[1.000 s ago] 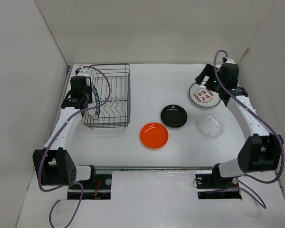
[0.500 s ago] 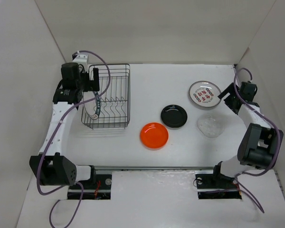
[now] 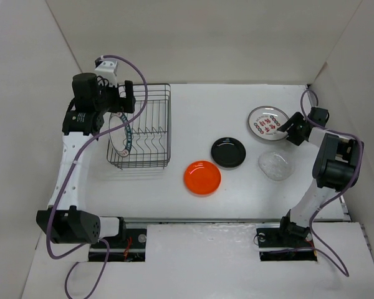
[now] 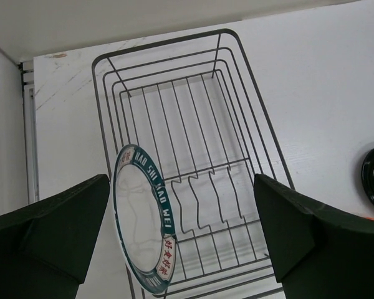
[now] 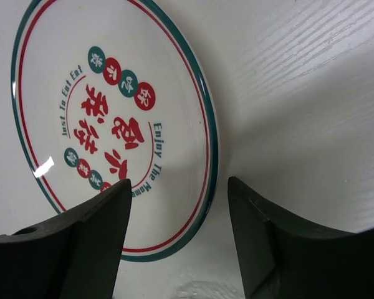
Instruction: Load the plates into the dish rack
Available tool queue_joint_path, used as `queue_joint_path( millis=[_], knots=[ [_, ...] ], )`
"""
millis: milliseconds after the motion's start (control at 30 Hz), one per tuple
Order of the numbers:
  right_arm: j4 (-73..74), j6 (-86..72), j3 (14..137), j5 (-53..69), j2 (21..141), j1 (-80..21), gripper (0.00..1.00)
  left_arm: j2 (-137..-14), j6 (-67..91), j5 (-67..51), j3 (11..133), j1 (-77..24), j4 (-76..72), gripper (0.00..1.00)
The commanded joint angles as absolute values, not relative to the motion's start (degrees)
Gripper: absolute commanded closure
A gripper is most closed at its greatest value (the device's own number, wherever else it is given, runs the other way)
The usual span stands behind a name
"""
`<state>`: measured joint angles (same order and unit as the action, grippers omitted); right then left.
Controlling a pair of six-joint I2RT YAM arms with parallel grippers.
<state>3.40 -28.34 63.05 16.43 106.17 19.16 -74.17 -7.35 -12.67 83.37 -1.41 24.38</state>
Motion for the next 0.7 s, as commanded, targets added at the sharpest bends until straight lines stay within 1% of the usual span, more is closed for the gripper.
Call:
queue_joint_path(
  millis=[0,67,100,133,200,300,333,400,433,533,600,667],
  knots=[
    [3.41,-28.74,66.44,17.85,107.66,19.78,0.32,-73.74,-8.44,-15.38,85.87,-1.23,24.26,0.0],
    [8.75,-28.74,70.63,17.23,110.02,19.78,0.35,-73.74,-8.44,-16.08,85.87,-1.23,24.26,0.0],
    [11.75,-28.74,71.97,16.18,110.65,19.78,0.39,-73.74,-8.44,-16.08,86.39,-1.23,24.26,0.0],
    [11.78,-29.26,73.11,16.17,111.26,19.78,0.43,-73.74,-8.44,-16.08,86.4,-1.23,24.26,0.0],
    [15.28,-29.27,76.18,15.65,113.02,19.78,0.44,-73.74,-7.91,-16.61,86.92,-1.23,24.78,0.0],
    [18.27,-29.27,79.09,15.64,114.34,19.78,0.57,-73.74,-7.91,-16.61,86.92,-1.23,24.79,0.0],
    [19.33,-29.27,80.23,15.64,115.56,19.78,0.71,-73.74,-7.39,-16.61,86.92,-1.23,25.48,0.0],
    [22.39,-29.27,83.21,15.64,116.89,19.78,0.8,-73.74,-7.38,-15.91,87.54,-1.23,26.27,0.0],
    [22.41,-29.27,83.84,15.64,117.42,19.78,1.0,-74.44,-7.38,-15.39,88.24,-1.23,26.8,0.0],
    [23.47,-28.74,85.07,14.6,118.21,19.78,1.0,-74.97,-7.38,-14.85,88.24,-1.23,26.81,0.0],
    [21.45,-28.74,83.85,14.59,118.21,19.78,1.0,-74.97,-7.38,-14.85,88.24,-1.23,26.81,0.0],
    [17.51,-28.74,81.31,16.6,115.68,19.78,1.0,-75.58,-7.91,-14.85,88.24,-1.23,26.81,0.0]
  ],
)
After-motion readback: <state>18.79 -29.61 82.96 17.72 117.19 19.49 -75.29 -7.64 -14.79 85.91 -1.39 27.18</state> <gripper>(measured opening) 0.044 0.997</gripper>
